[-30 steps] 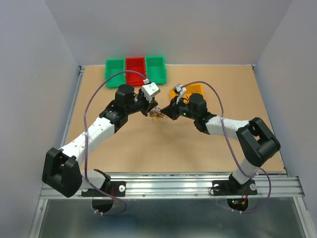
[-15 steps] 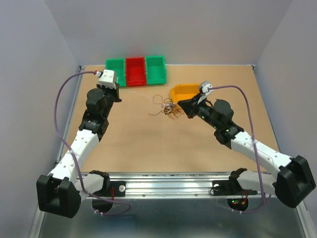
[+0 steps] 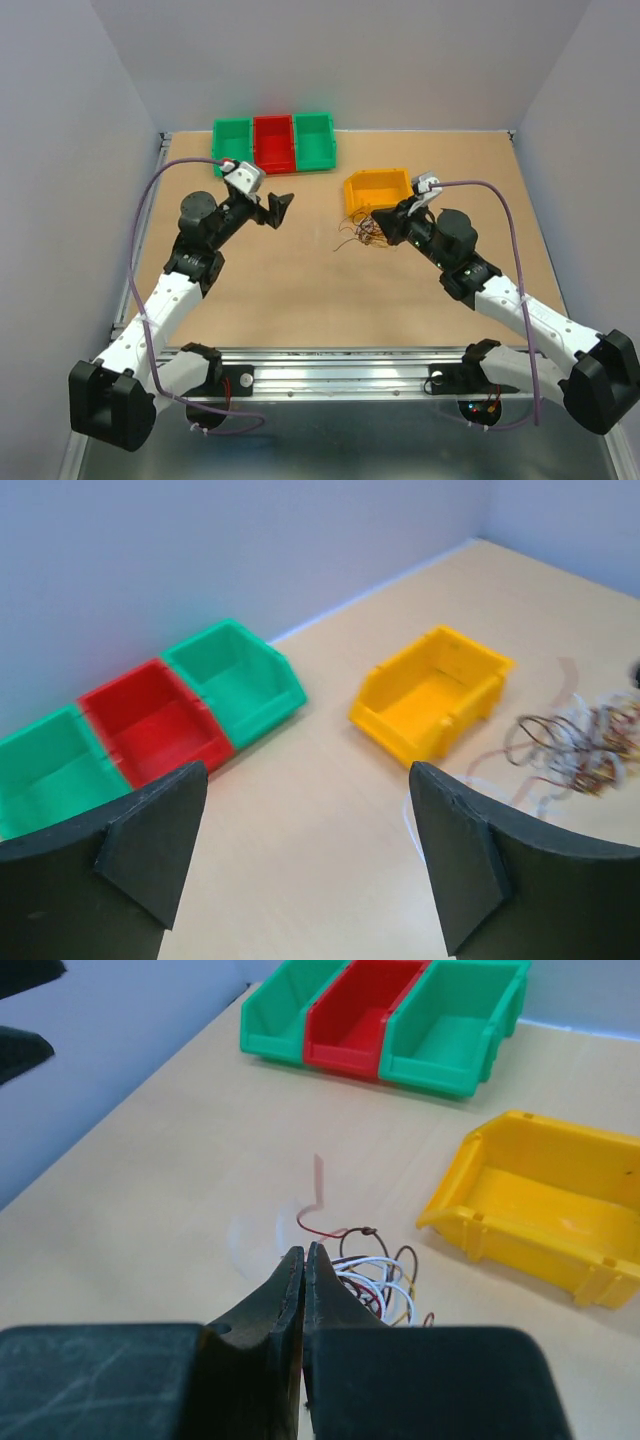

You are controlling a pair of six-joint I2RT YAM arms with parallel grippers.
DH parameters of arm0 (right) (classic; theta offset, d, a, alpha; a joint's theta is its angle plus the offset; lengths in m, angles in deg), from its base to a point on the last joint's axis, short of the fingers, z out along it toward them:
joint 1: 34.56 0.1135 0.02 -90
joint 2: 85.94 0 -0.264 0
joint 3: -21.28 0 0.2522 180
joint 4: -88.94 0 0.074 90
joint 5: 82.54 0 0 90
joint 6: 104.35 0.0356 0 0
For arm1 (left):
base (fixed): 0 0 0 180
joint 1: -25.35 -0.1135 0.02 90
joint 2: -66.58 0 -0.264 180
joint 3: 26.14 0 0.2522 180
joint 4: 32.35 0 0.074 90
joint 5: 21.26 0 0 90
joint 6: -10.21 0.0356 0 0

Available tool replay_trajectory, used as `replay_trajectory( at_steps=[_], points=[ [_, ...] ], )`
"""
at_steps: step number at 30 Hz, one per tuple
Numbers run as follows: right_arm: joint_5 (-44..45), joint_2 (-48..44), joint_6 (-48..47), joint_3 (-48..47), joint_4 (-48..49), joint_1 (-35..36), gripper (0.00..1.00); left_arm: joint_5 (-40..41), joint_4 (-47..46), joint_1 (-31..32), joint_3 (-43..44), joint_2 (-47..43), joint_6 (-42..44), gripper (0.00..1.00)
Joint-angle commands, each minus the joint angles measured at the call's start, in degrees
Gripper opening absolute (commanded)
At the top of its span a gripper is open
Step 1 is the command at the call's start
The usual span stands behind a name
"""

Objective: Untangle the cables

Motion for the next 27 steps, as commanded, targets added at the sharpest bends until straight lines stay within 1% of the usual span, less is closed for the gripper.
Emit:
replay_trajectory(
  at_steps=[1, 3, 5, 8, 14, 17, 20, 23, 25, 27],
  points=[
    [-7.0, 1.2, 1.3, -0.6, 4.2, 0.2, 0.01, -15.7, 0.4, 6.0, -0.3, 1.3, 7.2, 0.95],
    [-9.4, 1.6, 1.7, -0.7, 5.0, 0.3, 0.00, -13.8, 1.6, 9.4, -1.2, 1.5, 11.6, 0.95],
    [-10.7, 1.4, 2.5, -0.7, 6.0, 0.3, 0.01, -13.1, 1.7, 13.4, -2.0, 2.5, 13.5, 0.95],
    [-13.3, 0.8, 3.6, -0.9, 7.0, 0.2, 0.01, -12.8, 1.7, 15.8, -2.1, 5.0, 14.9, 0.95],
    [-17.3, -0.1, 5.9, -0.7, 9.4, 0.3, 0.00, -12.7, 1.5, 17.6, -0.6, 11.1, 15.4, 0.95],
    [-19.1, 0.0, 6.6, -0.7, 10.2, 0.3, 0.01, -12.4, 0.0, 18.4, 0.5, 13.2, 14.4, 0.95],
    [-19.7, 0.0, 6.8, -0.7, 10.7, 0.3, 0.01, -10.1, -0.4, 20.0, 1.5, 15.5, 14.2, 0.95],
    [-20.1, -0.1, 7.2, -0.7, 11.1, 0.3, 0.01, -10.1, -1.1, 20.8, 2.1, 16.6, 13.7, 0.87],
    [-20.0, -0.1, 7.5, -0.7, 11.5, 0.3, 0.00, -10.6, -1.5, 21.2, 2.1, 16.7, 13.2, 0.77],
    [-20.0, 0.0, 7.9, -0.6, 11.6, 0.3, 0.01, -10.6, -2.3, 21.9, 2.1, 16.7, 12.7, 0.62]
  ],
)
